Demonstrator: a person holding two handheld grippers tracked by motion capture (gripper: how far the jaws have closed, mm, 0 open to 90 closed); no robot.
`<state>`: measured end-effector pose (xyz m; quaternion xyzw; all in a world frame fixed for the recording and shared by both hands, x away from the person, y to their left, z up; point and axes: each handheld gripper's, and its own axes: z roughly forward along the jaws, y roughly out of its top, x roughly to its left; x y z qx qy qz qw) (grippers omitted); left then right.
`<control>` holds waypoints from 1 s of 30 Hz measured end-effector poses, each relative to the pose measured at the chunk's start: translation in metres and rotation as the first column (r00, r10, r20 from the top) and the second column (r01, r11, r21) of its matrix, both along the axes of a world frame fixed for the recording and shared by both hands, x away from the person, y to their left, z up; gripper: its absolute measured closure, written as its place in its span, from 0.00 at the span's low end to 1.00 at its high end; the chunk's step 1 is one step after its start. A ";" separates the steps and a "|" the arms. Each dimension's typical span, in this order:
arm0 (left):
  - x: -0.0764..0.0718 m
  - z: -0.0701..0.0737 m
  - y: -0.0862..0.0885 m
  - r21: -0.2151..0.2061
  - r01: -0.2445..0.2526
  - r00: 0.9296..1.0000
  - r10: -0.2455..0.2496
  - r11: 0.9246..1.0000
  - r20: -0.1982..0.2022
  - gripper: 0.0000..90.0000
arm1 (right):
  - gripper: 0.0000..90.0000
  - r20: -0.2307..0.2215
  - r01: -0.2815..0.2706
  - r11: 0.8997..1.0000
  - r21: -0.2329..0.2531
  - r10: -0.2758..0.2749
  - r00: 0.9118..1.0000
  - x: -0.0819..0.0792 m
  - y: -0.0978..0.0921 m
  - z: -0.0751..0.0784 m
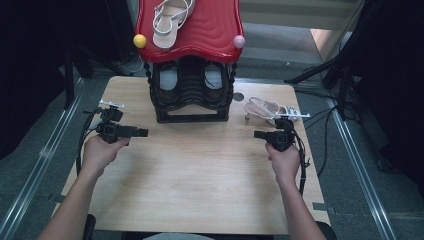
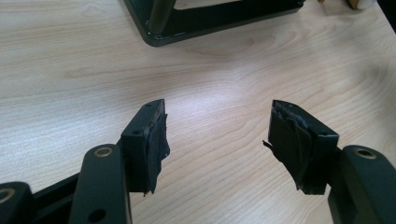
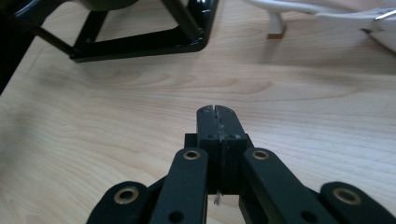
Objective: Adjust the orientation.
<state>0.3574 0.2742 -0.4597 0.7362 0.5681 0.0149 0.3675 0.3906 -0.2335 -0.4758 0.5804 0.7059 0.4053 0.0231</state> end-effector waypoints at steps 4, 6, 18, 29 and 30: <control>0.001 -0.002 0.003 -0.016 -0.007 1.000 0.007 1.000 -0.004 0.42 | 1.00 0.005 0.014 1.000 -0.025 -0.014 1.000 0.010 -0.003 0.007; 0.001 -0.003 0.003 -0.007 -0.005 1.000 0.005 1.000 -0.005 0.42 | 1.00 0.003 0.021 0.999 -0.037 -0.020 1.000 0.018 -0.004 0.011; 0.005 -0.008 0.003 0.007 0.008 1.000 -0.008 1.000 -0.017 0.42 | 1.00 0.001 0.078 0.995 -0.065 -0.078 0.997 0.066 -0.015 0.034; 0.006 -0.011 0.002 0.024 0.014 1.000 -0.014 1.000 -0.016 0.43 | 1.00 -0.036 0.146 0.985 -0.089 -0.149 0.988 0.105 -0.024 0.022; 0.006 -0.011 0.002 0.026 0.017 1.000 -0.016 1.000 -0.016 0.42 | 1.00 -0.042 0.146 0.985 -0.091 -0.150 0.988 0.107 -0.022 0.020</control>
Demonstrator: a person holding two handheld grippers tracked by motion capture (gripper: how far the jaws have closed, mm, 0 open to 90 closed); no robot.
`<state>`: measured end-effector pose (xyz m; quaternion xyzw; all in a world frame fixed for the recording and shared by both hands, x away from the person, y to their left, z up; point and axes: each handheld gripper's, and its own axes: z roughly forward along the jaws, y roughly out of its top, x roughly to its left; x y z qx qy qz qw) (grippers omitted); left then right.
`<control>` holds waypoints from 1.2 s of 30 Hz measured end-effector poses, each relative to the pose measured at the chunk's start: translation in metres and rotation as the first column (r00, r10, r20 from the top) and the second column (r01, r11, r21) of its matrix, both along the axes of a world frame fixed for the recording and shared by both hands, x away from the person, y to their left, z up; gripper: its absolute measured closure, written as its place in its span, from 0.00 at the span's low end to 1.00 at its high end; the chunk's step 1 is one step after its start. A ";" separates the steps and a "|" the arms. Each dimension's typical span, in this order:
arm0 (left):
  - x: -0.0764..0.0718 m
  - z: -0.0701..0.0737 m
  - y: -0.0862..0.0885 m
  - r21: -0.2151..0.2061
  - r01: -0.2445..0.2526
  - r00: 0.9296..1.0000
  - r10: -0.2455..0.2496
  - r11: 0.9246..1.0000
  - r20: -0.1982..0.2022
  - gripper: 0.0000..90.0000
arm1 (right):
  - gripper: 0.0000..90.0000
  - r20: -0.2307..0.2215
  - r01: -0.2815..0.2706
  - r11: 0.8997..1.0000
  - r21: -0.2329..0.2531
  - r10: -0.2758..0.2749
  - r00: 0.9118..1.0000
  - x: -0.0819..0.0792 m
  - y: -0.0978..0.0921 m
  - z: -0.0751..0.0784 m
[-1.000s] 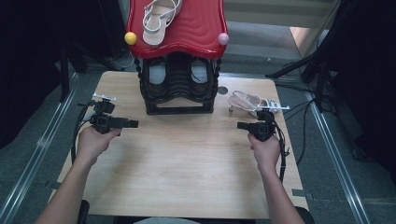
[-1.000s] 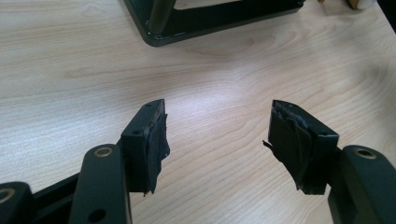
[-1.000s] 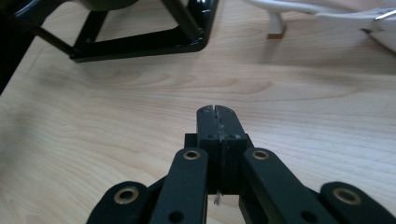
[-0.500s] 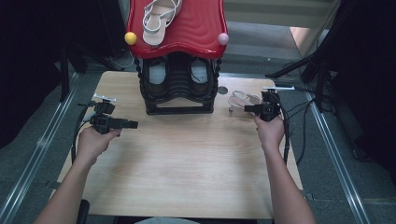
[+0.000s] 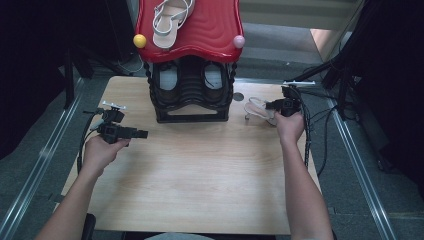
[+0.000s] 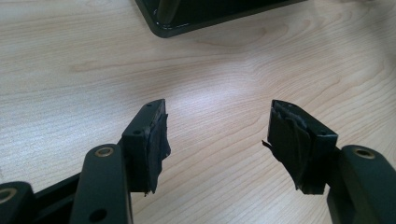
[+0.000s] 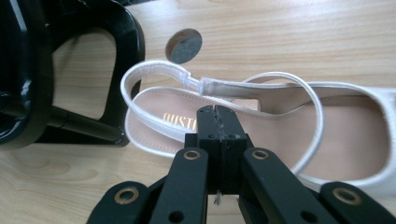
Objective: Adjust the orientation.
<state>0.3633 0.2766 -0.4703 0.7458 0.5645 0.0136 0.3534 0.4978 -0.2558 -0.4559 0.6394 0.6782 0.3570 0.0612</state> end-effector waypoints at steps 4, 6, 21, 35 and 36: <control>0.001 -0.001 -0.001 0.006 0.004 1.000 -0.004 1.000 -0.003 0.43 | 1.00 -0.025 -0.016 0.999 -0.033 0.016 1.000 0.004 0.008 -0.005; 0.000 -0.001 -0.001 0.010 0.008 1.000 -0.008 1.000 -0.003 0.43 | 1.00 -0.040 -0.026 0.999 -0.043 0.024 0.999 0.004 0.010 -0.008; 0.000 -0.003 -0.004 0.019 0.015 1.000 -0.015 1.000 -0.002 0.43 | 1.00 -0.076 -0.043 0.997 -0.072 0.037 0.996 -0.005 0.001 -0.023; 0.001 -0.003 -0.005 0.021 0.030 1.000 -0.030 0.999 -0.010 0.43 | 1.00 -0.068 -0.030 0.996 -0.082 0.025 0.997 -0.014 -0.012 -0.022; 0.001 -0.003 -0.006 0.021 0.029 1.000 -0.029 0.999 -0.009 0.43 | 1.00 -0.060 -0.030 0.997 -0.070 0.026 0.998 -0.013 -0.011 -0.020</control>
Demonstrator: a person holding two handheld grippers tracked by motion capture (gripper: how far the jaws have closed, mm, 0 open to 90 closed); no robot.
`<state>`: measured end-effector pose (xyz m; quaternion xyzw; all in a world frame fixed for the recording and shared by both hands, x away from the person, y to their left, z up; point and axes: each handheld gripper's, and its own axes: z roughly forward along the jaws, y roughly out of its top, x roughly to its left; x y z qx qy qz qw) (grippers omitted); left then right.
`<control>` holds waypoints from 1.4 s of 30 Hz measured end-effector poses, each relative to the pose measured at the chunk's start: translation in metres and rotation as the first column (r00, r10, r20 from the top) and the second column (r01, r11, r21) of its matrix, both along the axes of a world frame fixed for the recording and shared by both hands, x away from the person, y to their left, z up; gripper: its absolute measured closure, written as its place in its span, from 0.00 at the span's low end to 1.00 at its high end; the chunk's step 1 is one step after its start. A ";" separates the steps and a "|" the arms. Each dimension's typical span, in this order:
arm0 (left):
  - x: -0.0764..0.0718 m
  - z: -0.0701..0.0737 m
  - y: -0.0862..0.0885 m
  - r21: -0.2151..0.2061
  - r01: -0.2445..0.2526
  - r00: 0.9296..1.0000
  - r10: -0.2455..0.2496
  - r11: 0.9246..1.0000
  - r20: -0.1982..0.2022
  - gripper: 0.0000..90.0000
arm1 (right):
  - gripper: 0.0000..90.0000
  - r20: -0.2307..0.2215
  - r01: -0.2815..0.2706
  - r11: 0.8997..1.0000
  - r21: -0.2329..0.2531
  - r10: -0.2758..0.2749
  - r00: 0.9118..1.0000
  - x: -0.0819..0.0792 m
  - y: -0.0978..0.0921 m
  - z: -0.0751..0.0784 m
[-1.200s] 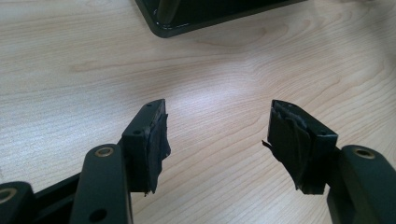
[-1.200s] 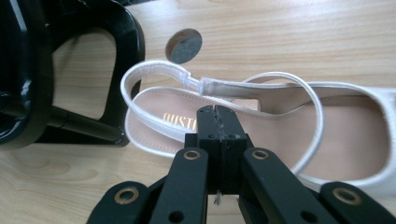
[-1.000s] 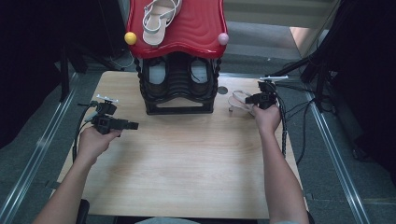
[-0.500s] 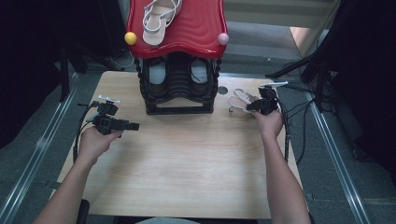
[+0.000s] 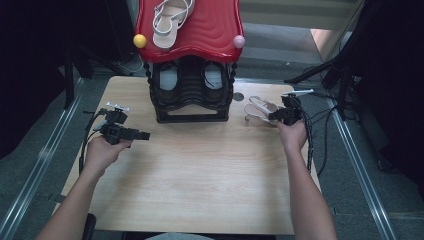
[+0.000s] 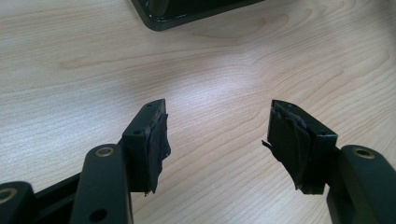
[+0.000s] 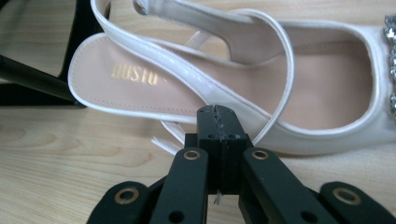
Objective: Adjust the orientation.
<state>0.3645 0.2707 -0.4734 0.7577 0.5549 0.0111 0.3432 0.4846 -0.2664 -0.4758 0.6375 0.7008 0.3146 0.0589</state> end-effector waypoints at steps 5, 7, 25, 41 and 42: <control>0.000 0.000 -0.001 0.004 0.004 1.000 -0.004 1.000 0.002 0.43 | 1.00 0.022 -0.006 1.000 0.014 0.005 1.000 0.008 0.011 0.008; 0.000 0.000 0.000 0.002 0.006 1.000 -0.006 1.000 0.002 0.43 | 1.00 0.022 0.007 1.000 0.019 -0.008 1.000 0.012 0.014 0.005; 0.001 -0.002 0.000 0.012 0.009 1.000 -0.008 1.000 -0.005 0.43 | 1.00 -0.012 0.004 1.000 -0.026 -0.004 1.000 0.004 0.000 -0.009; 0.000 -0.002 0.001 0.008 0.008 1.000 -0.008 1.000 -0.006 0.43 | 1.00 -0.031 0.005 0.998 -0.060 -0.007 0.999 -0.003 -0.016 -0.004; 0.000 -0.002 0.001 0.008 0.007 1.000 -0.007 1.000 -0.005 0.43 | 1.00 -0.035 0.007 0.998 -0.061 -0.009 0.999 -0.004 -0.018 -0.004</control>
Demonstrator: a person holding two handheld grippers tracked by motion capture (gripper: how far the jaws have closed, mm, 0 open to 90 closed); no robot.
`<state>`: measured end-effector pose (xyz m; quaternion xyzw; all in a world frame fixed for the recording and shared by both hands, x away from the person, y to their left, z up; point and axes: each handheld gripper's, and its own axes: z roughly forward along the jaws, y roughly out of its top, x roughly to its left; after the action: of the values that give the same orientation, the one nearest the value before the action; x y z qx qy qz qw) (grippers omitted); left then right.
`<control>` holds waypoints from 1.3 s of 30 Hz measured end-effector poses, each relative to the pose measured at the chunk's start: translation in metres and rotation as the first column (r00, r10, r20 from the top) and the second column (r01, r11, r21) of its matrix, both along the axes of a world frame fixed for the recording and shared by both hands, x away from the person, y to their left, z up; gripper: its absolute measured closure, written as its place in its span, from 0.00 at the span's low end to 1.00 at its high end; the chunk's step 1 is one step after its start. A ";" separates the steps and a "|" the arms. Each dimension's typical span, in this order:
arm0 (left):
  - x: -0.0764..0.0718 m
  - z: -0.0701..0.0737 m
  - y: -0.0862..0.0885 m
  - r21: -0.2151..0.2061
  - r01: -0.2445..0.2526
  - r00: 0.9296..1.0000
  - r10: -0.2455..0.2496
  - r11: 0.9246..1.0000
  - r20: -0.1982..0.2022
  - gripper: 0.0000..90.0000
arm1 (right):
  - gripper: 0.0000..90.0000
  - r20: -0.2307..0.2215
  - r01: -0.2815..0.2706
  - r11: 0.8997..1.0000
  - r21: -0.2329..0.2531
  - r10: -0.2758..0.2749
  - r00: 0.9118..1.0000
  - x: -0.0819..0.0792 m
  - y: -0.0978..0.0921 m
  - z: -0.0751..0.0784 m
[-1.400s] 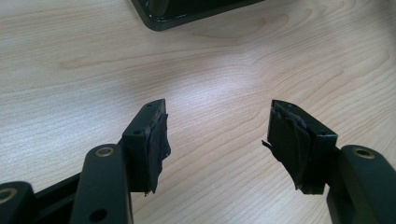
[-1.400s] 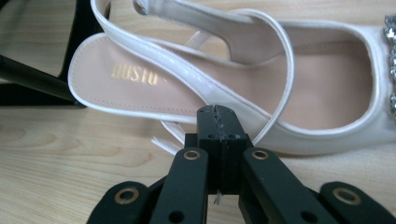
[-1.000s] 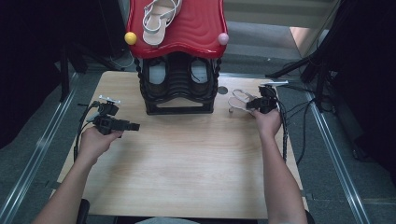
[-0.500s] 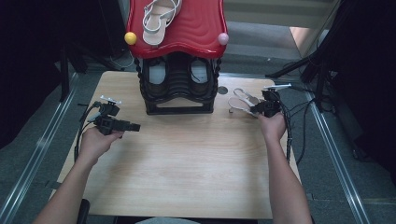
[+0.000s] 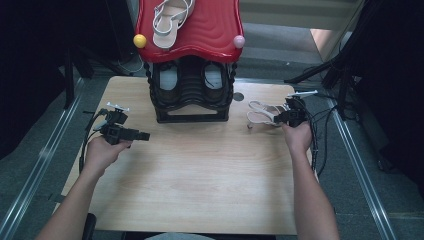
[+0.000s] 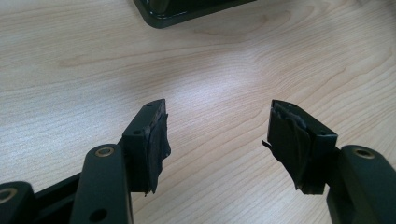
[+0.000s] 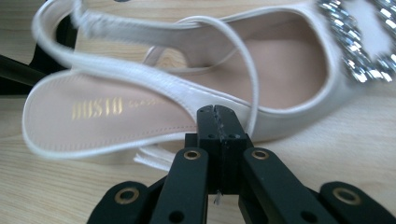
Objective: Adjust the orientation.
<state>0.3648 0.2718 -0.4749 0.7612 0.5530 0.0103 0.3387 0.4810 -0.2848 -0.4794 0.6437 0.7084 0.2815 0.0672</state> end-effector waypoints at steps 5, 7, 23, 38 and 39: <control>-0.001 0.001 0.000 -0.003 0.001 1.000 0.000 1.000 0.002 0.43 | 1.00 -0.001 0.017 1.000 -0.021 -0.017 1.000 -0.004 -0.008 0.002; -0.001 0.001 0.000 -0.003 -0.001 1.000 0.001 1.000 0.002 0.43 | 1.00 -0.005 0.024 1.000 -0.014 -0.024 1.000 -0.005 -0.011 0.002; 0.000 0.001 -0.001 -0.007 0.001 1.000 -0.001 1.000 0.001 0.43 | 1.00 0.047 -0.065 0.997 0.037 0.063 0.997 -0.001 0.043 0.042; 0.000 0.000 0.000 -0.004 0.001 1.000 -0.001 1.000 0.001 0.43 | 1.00 -0.031 -0.083 0.996 0.043 0.085 0.996 0.016 0.084 0.015; 0.000 0.000 0.000 -0.003 0.001 1.000 -0.001 1.000 0.001 0.43 | 1.00 -0.036 -0.082 0.996 0.043 0.083 0.996 0.016 0.083 0.013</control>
<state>0.3649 0.2721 -0.4751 0.7609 0.5525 0.0097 0.3402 0.4968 -0.2017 -0.4668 0.6203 0.7296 0.2866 0.0288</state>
